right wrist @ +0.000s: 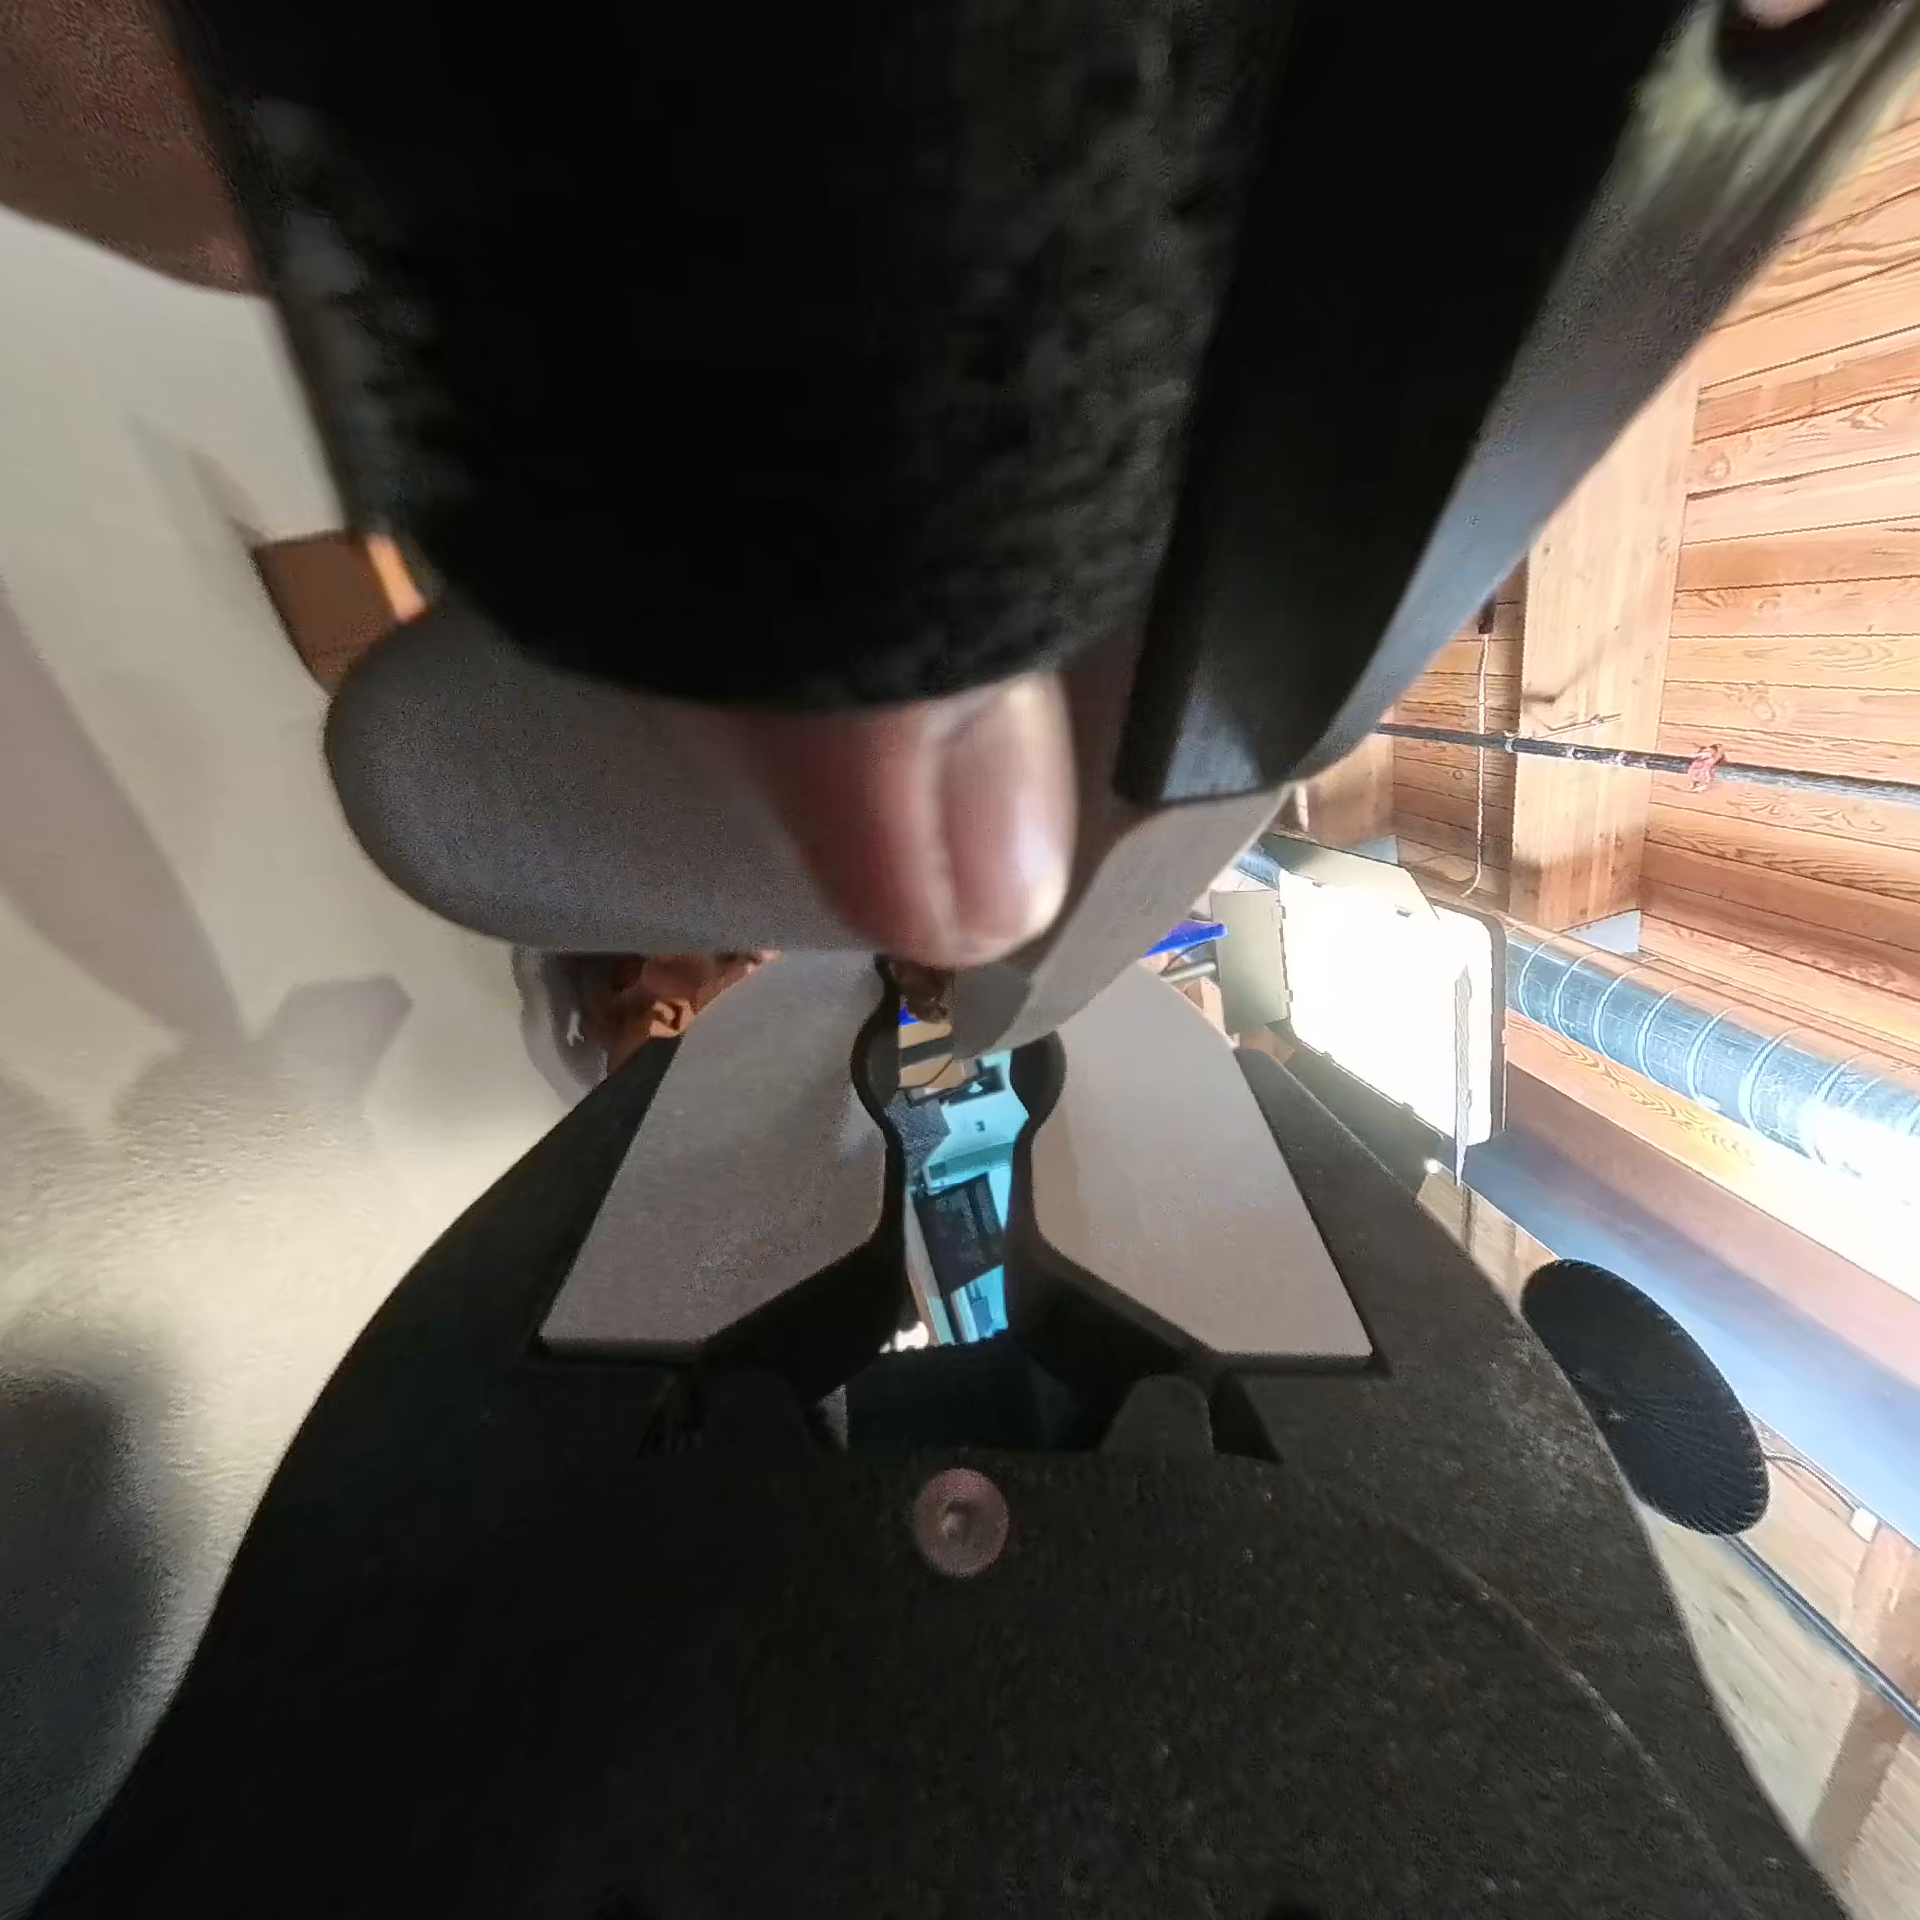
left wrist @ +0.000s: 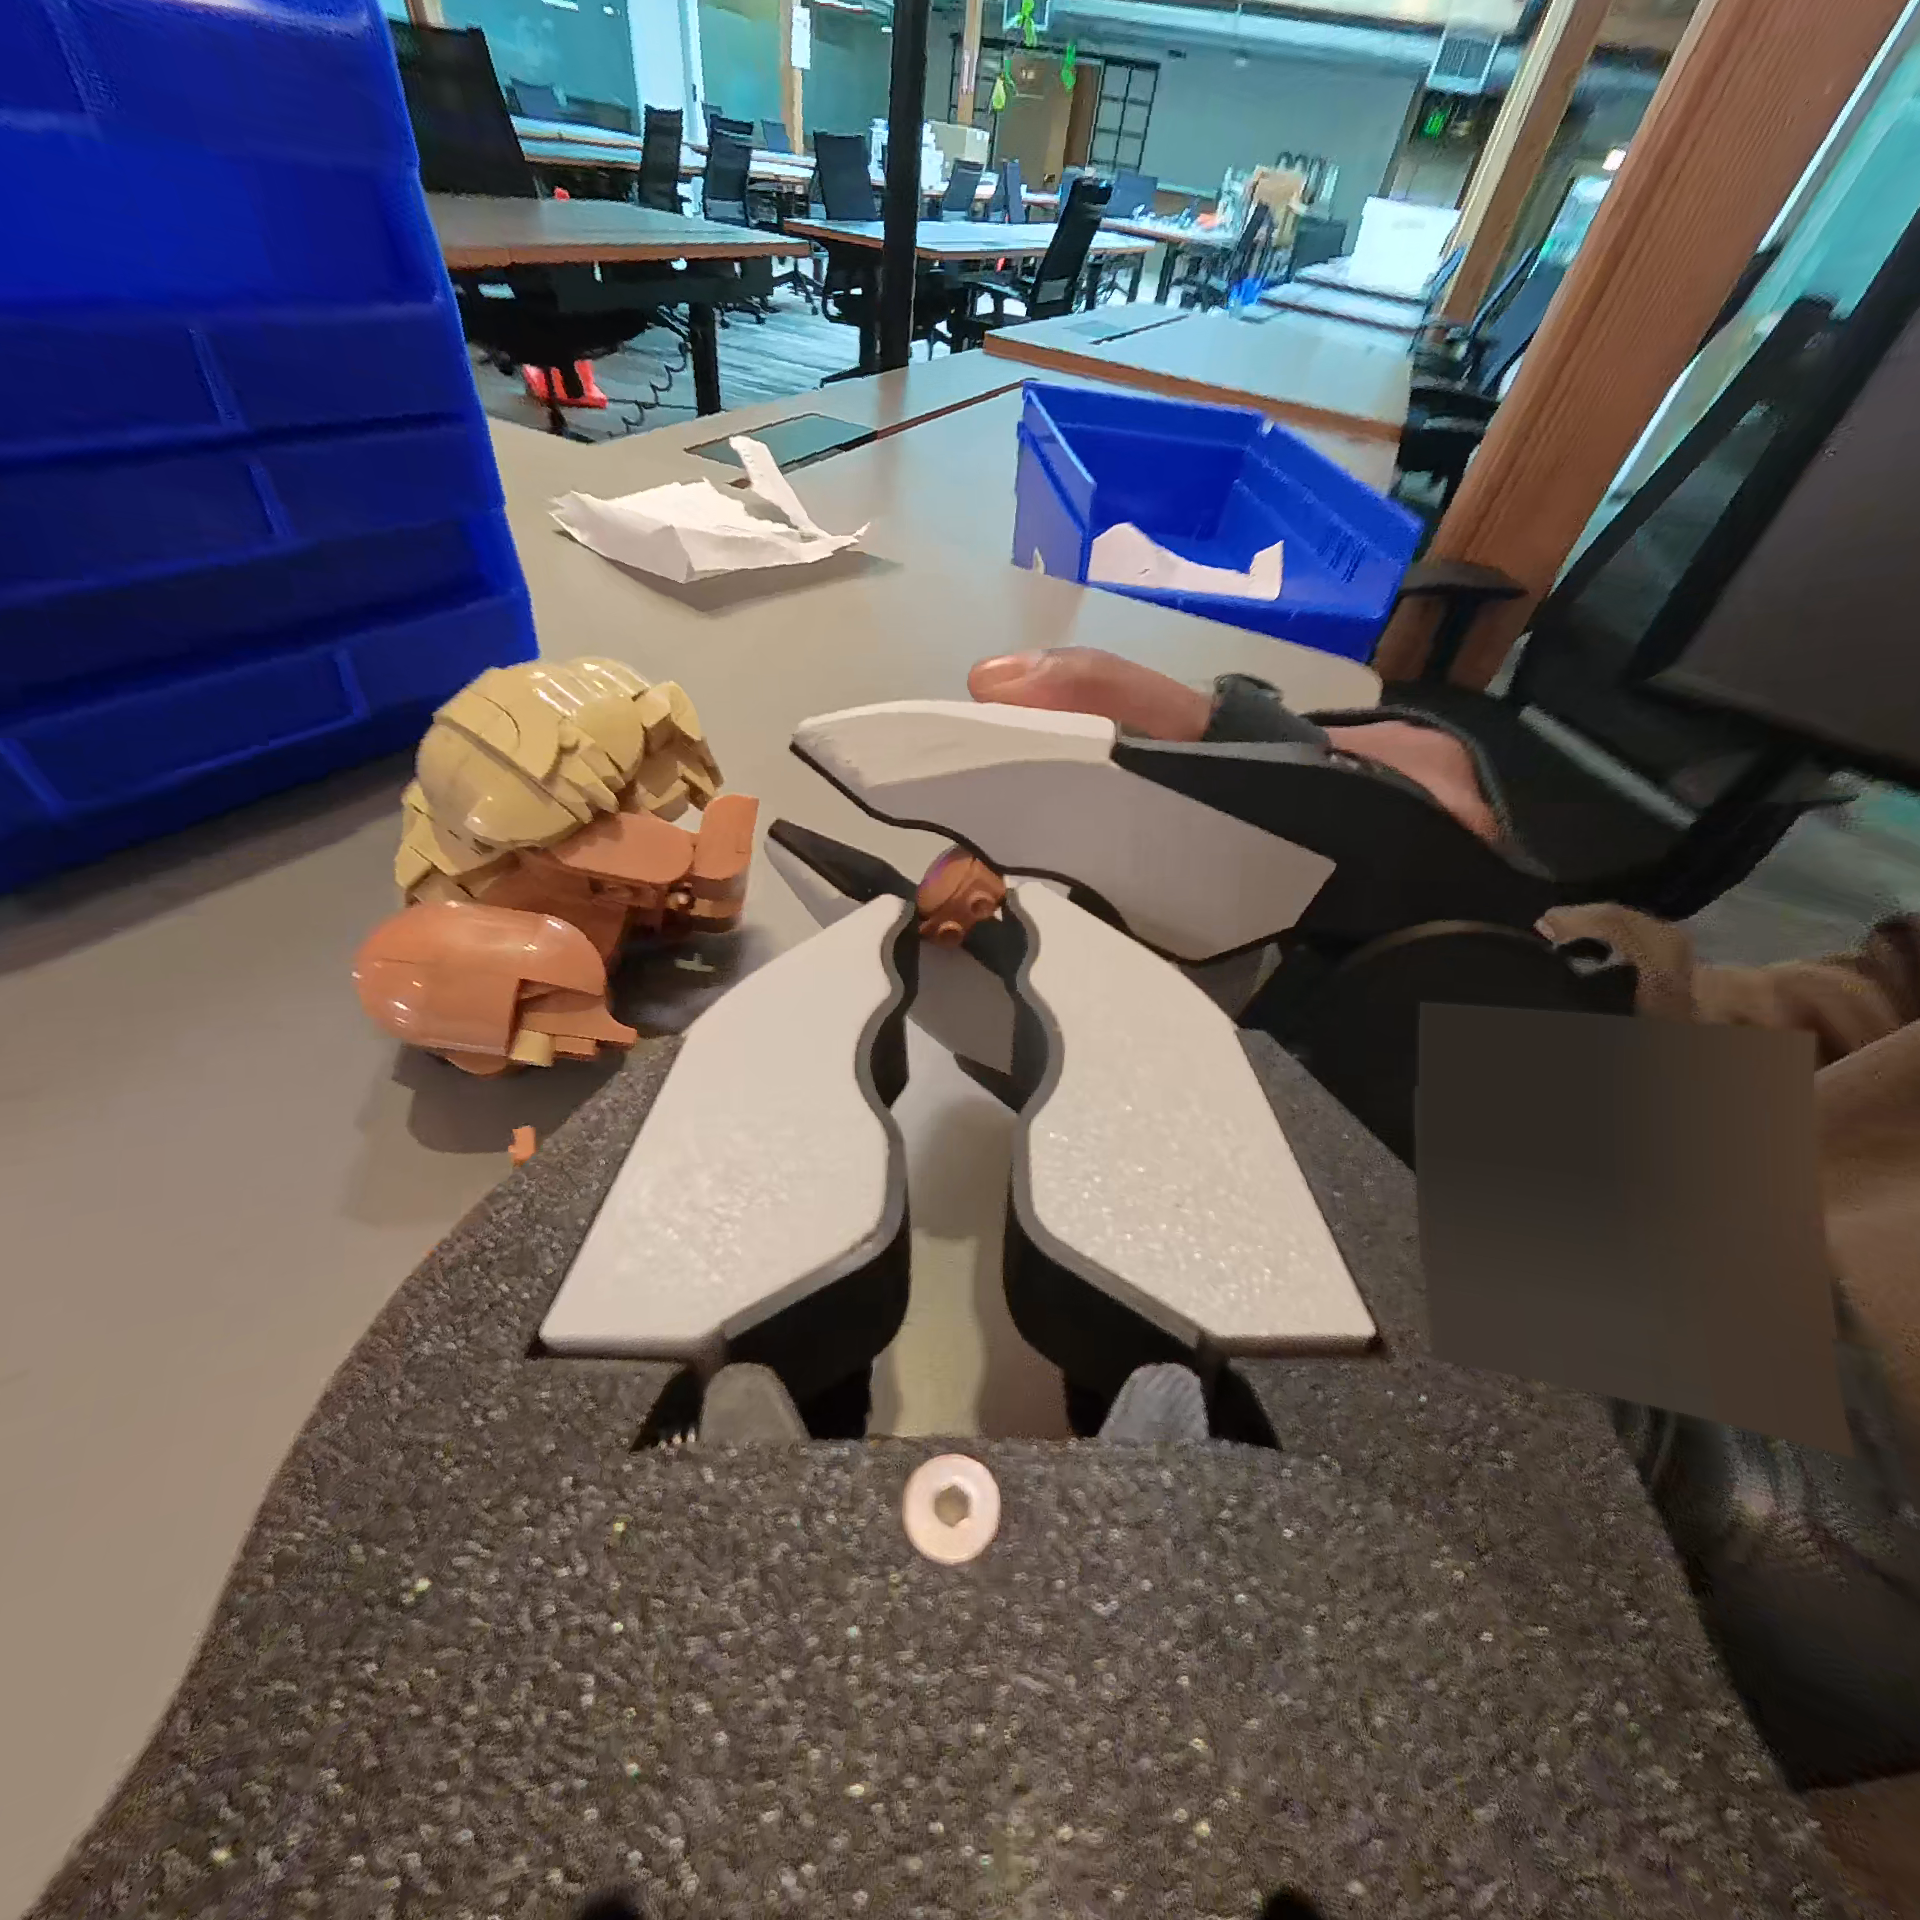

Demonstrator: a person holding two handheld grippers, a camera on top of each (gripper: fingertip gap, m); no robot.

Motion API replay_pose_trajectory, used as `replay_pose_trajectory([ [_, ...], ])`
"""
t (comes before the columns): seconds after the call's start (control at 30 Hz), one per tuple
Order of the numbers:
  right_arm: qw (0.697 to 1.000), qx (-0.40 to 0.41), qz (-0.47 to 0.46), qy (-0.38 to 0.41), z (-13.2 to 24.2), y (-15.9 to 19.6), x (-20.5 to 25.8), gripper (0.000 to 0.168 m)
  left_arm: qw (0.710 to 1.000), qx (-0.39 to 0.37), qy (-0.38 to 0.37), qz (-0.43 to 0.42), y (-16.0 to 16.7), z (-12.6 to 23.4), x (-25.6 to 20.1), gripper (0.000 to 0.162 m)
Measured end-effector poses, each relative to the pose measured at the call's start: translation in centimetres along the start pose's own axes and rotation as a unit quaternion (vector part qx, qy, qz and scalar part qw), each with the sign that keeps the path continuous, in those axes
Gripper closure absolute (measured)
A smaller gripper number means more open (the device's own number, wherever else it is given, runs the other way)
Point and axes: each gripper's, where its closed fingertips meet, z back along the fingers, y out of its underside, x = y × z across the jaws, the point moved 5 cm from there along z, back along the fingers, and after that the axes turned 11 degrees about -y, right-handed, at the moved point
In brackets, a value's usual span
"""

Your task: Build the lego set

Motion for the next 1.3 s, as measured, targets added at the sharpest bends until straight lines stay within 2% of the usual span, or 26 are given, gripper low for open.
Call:
replay_pose_trajectory([
  [0.23,0.997,-0.021,-0.063,-0.041,-0.1,0.3,0.0,0.153,0.989,-0.007,-0.022,-0.146,0.0,0.1,0.3,0.147],
  [0.37,0.985,-0.047,-0.129,-0.106,-0.3,0.4,0.3,0.151,0.984,0.017,0.002,-0.175,0.1,0.4,0.9,0.147],
  [0.47,0.973,-0.072,-0.173,-0.137,-0.3,0.4,0.2,0.152,0.990,0.019,0.016,-0.142,-0.2,0.8,1.7,0.147],
  [0.57,0.959,-0.103,-0.216,-0.152,0.0,0.3,-0.3,0.154,0.998,0.003,0.045,-0.044,-0.8,1.1,2.6,0.147],
  [0.67,0.948,-0.132,-0.246,-0.156,0.3,0.0,-0.8,0.154,0.994,-0.011,0.093,0.064,-0.9,1.2,3.0,0.147],
  [0.77,0.944,-0.160,-0.250,-0.146,0.8,-0.6,-1.3,0.154,0.986,-0.015,0.122,0.113,-0.9,1.3,3.1,0.147],
  [1.0,0.961,-0.167,-0.194,-0.107,1.2,-1.1,-1.4,0.150,0.976,-0.010,0.160,0.148,-0.9,1.5,3.1,0.147],
  [1.1,0.970,-0.163,-0.159,-0.087,1.3,-1.2,-1.3,0.146,0.977,-0.003,0.160,0.139,-0.7,1.6,3.2,0.147],
  [1.3,0.986,-0.143,-0.062,-0.052,1.2,-1.7,-0.4,0.149,0.980,0.021,0.157,0.117,-0.3,1.7,3.2,0.147],
])
